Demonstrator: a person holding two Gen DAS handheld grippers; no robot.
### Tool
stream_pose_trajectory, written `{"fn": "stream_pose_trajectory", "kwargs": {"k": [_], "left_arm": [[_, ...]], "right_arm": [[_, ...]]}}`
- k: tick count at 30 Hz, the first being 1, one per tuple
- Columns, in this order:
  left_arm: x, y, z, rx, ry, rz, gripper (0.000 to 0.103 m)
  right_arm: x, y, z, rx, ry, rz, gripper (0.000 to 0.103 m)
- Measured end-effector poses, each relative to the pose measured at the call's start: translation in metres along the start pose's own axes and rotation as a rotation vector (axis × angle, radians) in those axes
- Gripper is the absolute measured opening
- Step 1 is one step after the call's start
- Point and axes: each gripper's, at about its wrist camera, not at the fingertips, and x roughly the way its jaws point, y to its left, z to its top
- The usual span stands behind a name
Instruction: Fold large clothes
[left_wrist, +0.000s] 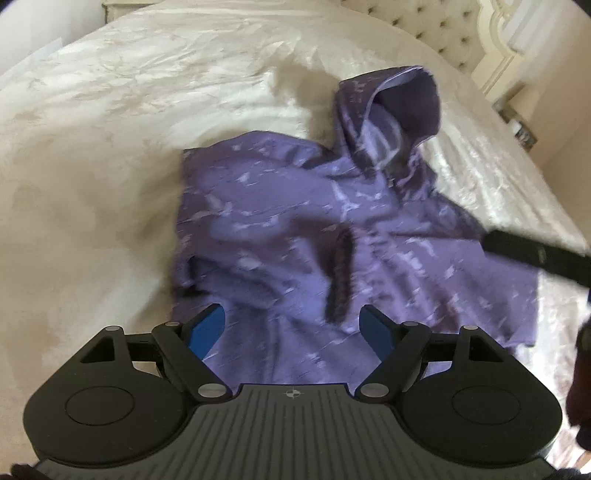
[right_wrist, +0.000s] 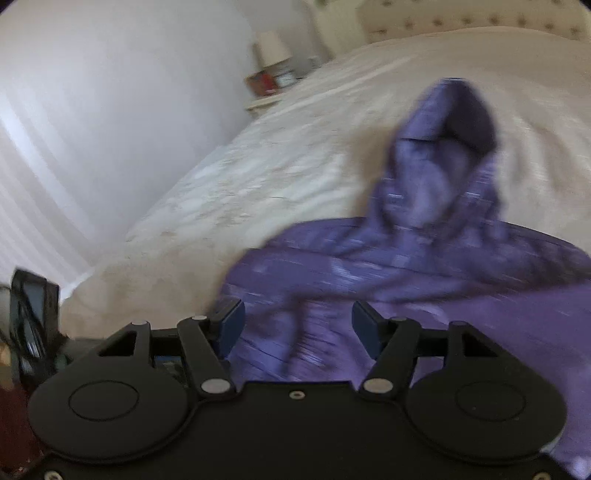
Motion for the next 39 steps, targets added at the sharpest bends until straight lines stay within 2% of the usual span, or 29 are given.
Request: {"fn": "stream_pose_trajectory", "kwargs": {"k": [6,10,13,14,16,17,18,21,23,25,27,29,32,39], "left_arm": [[0.033,-0.032,0.015,0.039,0.02,-0.079,0.079],[0.068,-0.055,0.021,0.112,0.05,-0.075,0.079],[0.092,-0.063,0.024,0.143,0.085,-0.041,0.077],[0.099,-0.064,0.026,0.14,0.106,-0.021,0.074],[0.107,-0.063,0.028,0.102,0.137,0.038,0.037],[0.107,-0.063,0.031,0.087,0.135,0.062,0.026],[0.103,-0.062,0.033,0.062,0.121,0.057,0.017],[0.071,-0.062,0.042,0.011,0.023,-0.009,0.009],[0.043,-0.06,0.049,0.026,-0.068,0.016,0.01],[0.03,-0.046,0.057,-0.005,-0.095,0.037,0.01],[0.035,-0.031,0.061,-0.016,-0.054,0.05,0.01],[0.04,-0.023,0.058,0.004,-0.037,0.114,0.01],[0.048,-0.012,0.05,-0.012,-0.013,0.156,0.01],[0.077,-0.008,0.05,-0.015,0.05,0.192,0.016]], "right_arm": [[-0.043,-0.054,-0.025,0.092,0.023,-0.154,0.068],[-0.064,-0.08,-0.043,0.168,0.035,-0.219,0.068],[-0.076,-0.091,-0.054,0.202,0.047,-0.247,0.068],[-0.078,-0.095,-0.058,0.211,0.052,-0.253,0.068],[-0.08,-0.102,-0.063,0.225,0.061,-0.26,0.068],[-0.082,-0.105,-0.065,0.233,0.064,-0.265,0.068],[-0.084,-0.108,-0.067,0.242,0.064,-0.269,0.068],[-0.09,-0.118,-0.071,0.263,0.063,-0.276,0.068],[-0.094,-0.123,-0.073,0.266,0.064,-0.278,0.068],[-0.096,-0.128,-0.075,0.268,0.064,-0.278,0.068],[-0.097,-0.132,-0.076,0.274,0.063,-0.273,0.068],[-0.095,-0.135,-0.074,0.265,0.067,-0.279,0.068],[-0.091,-0.139,-0.063,0.238,0.043,-0.29,0.068],[-0.06,-0.151,-0.014,0.164,-0.019,-0.25,0.068]]}}
